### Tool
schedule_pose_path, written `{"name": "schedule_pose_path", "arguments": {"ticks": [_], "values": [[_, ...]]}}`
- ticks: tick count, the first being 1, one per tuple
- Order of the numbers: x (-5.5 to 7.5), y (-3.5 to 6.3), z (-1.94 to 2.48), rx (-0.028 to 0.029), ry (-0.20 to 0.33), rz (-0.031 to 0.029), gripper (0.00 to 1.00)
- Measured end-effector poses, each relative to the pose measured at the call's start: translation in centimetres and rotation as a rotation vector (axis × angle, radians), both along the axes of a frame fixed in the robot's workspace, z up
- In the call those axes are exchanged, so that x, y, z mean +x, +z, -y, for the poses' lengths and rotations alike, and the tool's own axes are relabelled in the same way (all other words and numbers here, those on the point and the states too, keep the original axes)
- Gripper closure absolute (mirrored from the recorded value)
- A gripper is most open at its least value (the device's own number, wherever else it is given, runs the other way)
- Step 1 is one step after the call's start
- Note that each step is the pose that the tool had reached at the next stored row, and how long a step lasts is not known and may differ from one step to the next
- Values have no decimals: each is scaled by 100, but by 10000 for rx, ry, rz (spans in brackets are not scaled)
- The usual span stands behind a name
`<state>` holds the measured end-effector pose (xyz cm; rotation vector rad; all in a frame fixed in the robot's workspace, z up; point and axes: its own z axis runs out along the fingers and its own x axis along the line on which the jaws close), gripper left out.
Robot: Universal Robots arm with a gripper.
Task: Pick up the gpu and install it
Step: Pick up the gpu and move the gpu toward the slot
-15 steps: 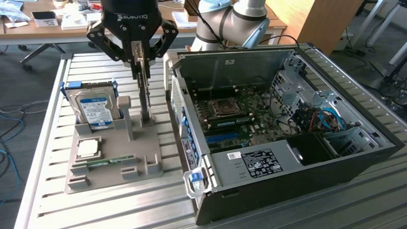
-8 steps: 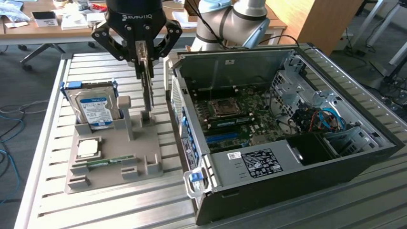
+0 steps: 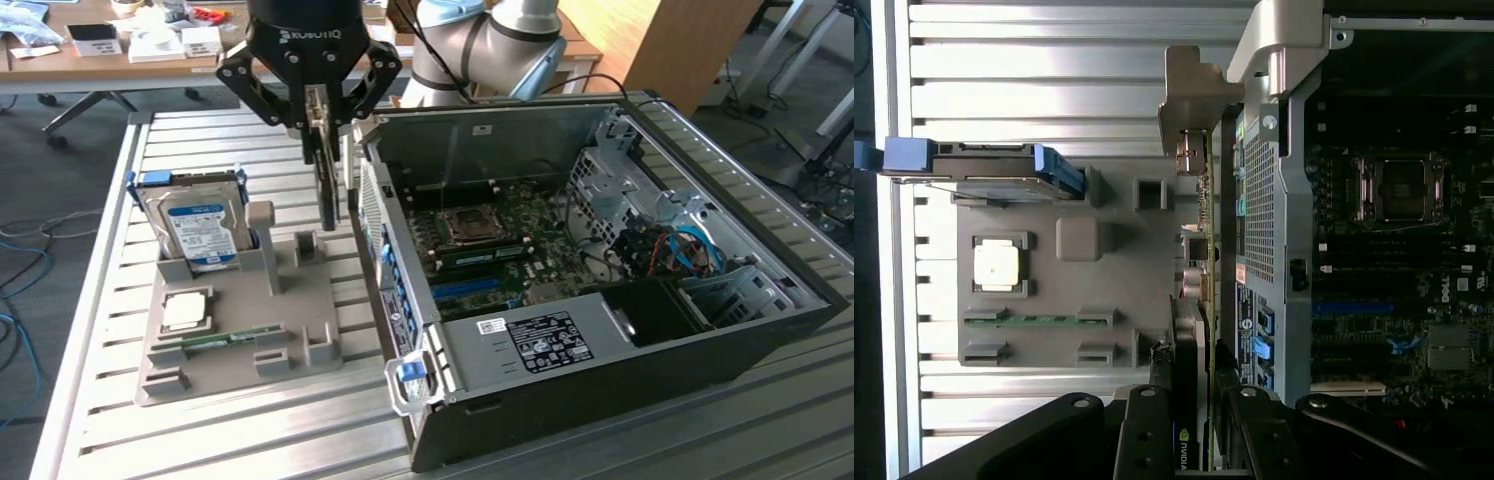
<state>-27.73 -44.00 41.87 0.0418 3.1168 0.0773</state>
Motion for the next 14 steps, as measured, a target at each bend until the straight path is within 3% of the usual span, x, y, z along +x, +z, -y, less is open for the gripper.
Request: {"name": "schedule_pose_path", "arguments": {"ticks": [14], "values": [[312,0,-4,0,0,0,73]]}}
